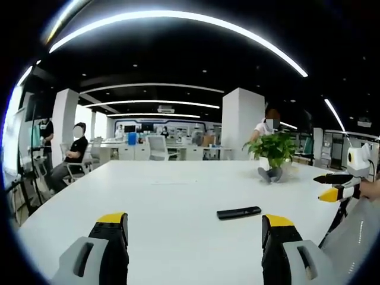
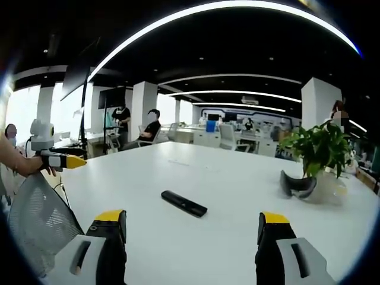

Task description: Press the specified remote control buttons in sequence, fully releasing each button before pressing the next.

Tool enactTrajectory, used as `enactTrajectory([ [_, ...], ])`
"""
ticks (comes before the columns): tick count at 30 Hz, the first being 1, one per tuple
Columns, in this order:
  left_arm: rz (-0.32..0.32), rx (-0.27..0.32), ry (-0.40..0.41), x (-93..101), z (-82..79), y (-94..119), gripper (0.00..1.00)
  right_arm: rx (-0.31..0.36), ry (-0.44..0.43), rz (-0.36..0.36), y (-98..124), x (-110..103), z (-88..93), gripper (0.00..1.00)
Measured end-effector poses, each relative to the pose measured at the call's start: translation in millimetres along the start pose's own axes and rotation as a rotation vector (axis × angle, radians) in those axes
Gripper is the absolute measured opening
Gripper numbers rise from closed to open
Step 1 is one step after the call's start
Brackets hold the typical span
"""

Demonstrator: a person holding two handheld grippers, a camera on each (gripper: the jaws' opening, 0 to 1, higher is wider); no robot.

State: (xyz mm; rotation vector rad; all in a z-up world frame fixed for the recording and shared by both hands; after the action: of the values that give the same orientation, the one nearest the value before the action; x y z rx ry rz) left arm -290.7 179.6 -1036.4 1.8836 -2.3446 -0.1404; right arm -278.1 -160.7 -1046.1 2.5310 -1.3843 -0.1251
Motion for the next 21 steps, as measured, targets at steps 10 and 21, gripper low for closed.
enactTrajectory([
  [10, 0.011, -0.001, 0.008, 0.5, 0.4, 0.4, 0.97, 0.004, 0.003, -0.002, -0.9, -3.5, -1.9, 0.90],
  [21, -0.007, -0.007, 0.019, -3.3, 1.2, 2.0, 0.98, 0.010, -0.034, -0.001, -0.9, 0.1, -2.6, 0.85],
])
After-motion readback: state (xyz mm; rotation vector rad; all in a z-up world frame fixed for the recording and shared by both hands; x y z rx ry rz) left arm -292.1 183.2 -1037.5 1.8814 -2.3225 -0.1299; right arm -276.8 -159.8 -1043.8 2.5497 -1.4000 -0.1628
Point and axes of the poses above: the point that each gripper's makers call its tool centre point, and the gripper's own axes: y roughly backward along the fingers, x roughly to its right, z roughly out of its underside, the point moved 5 cm from there along y, roughly backward along the fingers, and after that the axes turned 3 degrees about -z, right-handed, at the moved point
